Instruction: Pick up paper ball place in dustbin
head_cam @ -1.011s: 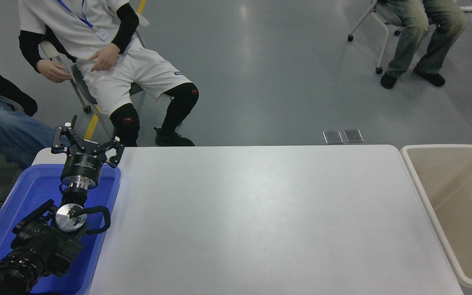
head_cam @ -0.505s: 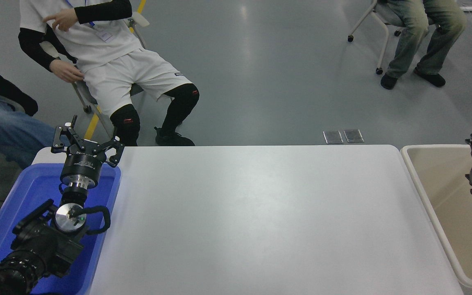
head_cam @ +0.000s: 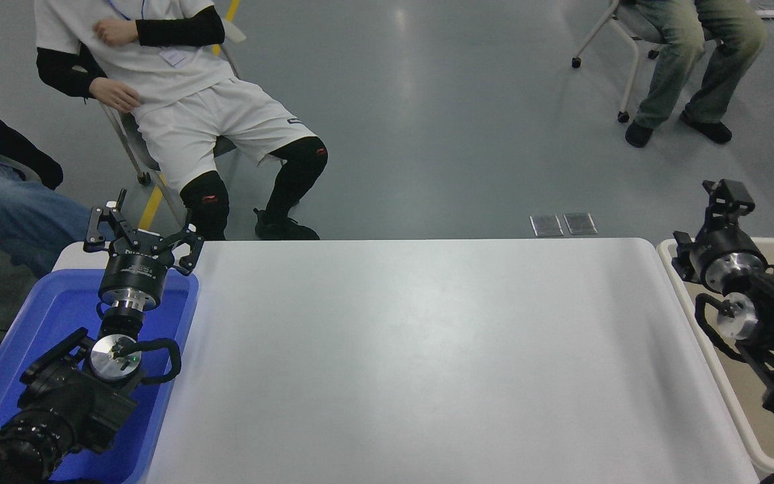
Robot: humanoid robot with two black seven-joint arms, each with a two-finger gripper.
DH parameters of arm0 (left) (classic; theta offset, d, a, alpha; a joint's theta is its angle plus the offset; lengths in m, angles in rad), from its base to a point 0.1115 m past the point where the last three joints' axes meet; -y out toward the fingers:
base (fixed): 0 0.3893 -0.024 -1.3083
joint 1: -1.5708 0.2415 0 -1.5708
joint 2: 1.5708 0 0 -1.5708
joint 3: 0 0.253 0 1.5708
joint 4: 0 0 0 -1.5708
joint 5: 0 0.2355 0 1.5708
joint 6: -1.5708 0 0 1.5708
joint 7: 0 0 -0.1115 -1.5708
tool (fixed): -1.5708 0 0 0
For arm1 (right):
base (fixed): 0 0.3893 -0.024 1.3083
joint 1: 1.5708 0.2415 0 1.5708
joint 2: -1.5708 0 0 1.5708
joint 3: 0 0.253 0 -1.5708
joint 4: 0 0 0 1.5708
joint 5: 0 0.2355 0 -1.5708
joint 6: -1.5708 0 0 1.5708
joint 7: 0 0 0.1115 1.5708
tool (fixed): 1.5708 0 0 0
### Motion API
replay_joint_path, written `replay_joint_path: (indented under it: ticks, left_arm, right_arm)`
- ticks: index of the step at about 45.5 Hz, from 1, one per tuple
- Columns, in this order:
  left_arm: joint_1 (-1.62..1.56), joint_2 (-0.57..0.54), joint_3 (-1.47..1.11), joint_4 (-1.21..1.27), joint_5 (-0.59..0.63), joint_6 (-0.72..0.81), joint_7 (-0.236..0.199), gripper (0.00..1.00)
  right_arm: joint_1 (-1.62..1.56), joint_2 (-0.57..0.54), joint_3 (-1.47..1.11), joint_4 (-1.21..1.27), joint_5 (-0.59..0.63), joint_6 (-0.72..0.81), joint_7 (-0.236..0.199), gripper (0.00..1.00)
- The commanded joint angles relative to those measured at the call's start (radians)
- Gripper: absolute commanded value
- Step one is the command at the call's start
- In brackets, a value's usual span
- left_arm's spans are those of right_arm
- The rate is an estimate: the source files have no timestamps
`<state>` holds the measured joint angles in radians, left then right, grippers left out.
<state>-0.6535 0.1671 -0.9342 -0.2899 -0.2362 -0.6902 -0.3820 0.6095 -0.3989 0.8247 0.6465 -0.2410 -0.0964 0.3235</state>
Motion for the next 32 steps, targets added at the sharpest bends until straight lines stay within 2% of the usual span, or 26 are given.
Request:
replay_joint_path:
  ticks: [1,11,15,32]
  left_arm:
    - [0.0,0.0,0.0,0.0,0.0,0.0,0.0,0.99]
    - [0.0,0.0,0.0,0.0,0.0,0.001,0.0,0.99]
    - [0.0,0.0,0.0,0.0,0.0,0.0,0.0,0.99]
    - [0.0,-0.001,0.0,0.0,0.0,0.0,0.0,0.99]
  right_arm:
    - [-0.039,0.106,0.033,-0.004,0.06,0.113,0.158,1.0]
    - [-0.073,0.153,0.048,-0.007,0.129,0.244,0.272,1.0]
    - [-0.077,0.16,0.047,-0.007,0.134,0.306,0.293,1.0]
    - [-0.094,0.201,0.039,0.002,0.134,0.327,0.295,1.0]
